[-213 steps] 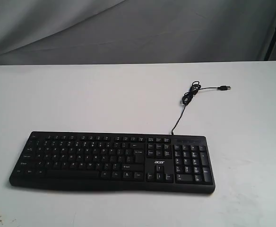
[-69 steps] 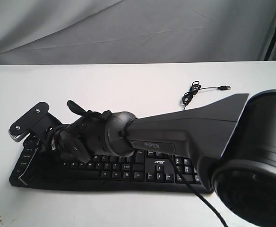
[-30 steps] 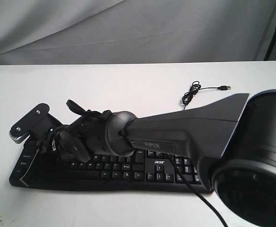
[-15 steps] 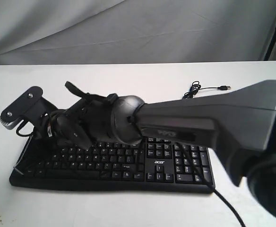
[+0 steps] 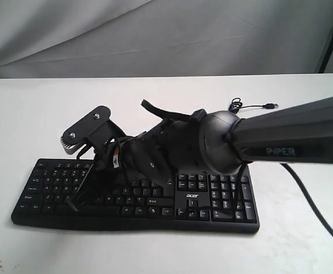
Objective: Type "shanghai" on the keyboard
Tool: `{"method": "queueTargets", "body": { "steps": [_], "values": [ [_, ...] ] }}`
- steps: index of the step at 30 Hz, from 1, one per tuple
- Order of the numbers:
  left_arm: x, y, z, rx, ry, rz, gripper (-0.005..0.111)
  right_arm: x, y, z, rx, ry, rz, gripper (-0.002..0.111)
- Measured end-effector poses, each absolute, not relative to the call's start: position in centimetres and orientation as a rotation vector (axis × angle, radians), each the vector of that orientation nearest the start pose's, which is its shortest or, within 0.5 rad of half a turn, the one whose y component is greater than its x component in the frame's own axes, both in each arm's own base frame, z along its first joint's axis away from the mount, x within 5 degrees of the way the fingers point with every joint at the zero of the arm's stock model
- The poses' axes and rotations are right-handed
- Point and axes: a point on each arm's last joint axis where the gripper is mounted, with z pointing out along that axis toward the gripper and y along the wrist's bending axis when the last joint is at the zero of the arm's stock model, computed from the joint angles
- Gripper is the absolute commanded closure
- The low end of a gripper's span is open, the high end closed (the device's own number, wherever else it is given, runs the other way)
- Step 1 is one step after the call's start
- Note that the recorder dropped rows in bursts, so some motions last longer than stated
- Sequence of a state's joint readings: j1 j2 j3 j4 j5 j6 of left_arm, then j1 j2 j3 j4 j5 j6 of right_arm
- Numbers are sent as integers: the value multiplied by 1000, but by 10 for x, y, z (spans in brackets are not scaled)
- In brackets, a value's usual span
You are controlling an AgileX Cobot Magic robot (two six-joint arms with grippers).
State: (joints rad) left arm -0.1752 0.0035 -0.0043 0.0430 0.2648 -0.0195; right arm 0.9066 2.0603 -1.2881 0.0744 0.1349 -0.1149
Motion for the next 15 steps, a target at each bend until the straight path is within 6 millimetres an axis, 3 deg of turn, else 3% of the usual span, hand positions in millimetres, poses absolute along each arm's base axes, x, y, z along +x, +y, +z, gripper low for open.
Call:
{"method": "queueTargets", "body": {
  "steps": [15],
  "values": [
    [54,-9,190,164,1741,-102,107,272,348,120,-1109,2165,409,108]
  ]
}}
